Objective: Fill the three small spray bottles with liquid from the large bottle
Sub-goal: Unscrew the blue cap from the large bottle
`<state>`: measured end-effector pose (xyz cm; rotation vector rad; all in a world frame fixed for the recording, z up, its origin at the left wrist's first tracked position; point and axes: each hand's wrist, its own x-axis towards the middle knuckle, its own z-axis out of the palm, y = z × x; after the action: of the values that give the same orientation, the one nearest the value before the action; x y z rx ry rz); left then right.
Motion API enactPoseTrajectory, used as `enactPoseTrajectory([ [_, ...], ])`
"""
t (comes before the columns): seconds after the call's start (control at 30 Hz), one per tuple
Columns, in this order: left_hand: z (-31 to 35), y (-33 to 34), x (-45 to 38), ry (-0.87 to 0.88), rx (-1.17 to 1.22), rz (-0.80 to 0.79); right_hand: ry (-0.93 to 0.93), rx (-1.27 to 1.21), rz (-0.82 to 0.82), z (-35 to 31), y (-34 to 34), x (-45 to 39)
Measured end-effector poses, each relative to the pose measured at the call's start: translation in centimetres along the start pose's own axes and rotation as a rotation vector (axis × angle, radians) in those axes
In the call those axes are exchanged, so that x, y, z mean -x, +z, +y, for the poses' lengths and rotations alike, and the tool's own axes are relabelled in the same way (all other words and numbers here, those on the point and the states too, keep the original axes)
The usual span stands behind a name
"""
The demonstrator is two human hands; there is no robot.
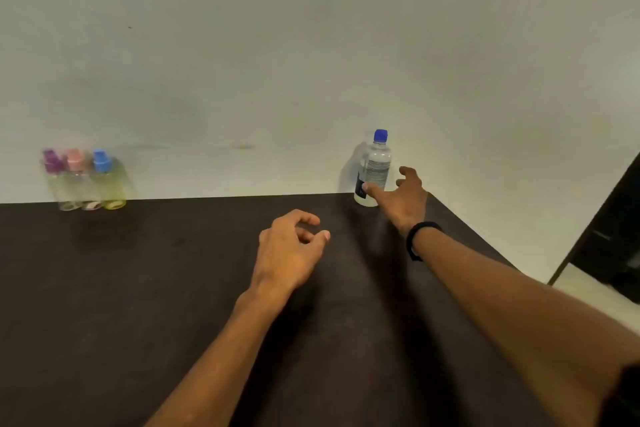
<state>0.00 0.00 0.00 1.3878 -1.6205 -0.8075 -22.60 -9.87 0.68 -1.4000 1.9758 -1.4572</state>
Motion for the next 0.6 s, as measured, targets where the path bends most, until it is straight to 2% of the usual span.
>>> enactPoseTrajectory([
  [0.13,-0.4,-0.7,-0.8,-0.066,0.129,0.006,-0.003,-0.013,-0.017,-0.4,1.7,-1.9],
  [0.3,-0.2,-1.9,-1.5,-0.071,0.252,0.049,0.031,-0.068,0.064,0.1,3.8,-3.2],
  [0.6,1.4,-4.3,-0.9,-0.009,0.243,0.07,-0.077,-0.099,0.077,-0.1,2.5,2.2],
])
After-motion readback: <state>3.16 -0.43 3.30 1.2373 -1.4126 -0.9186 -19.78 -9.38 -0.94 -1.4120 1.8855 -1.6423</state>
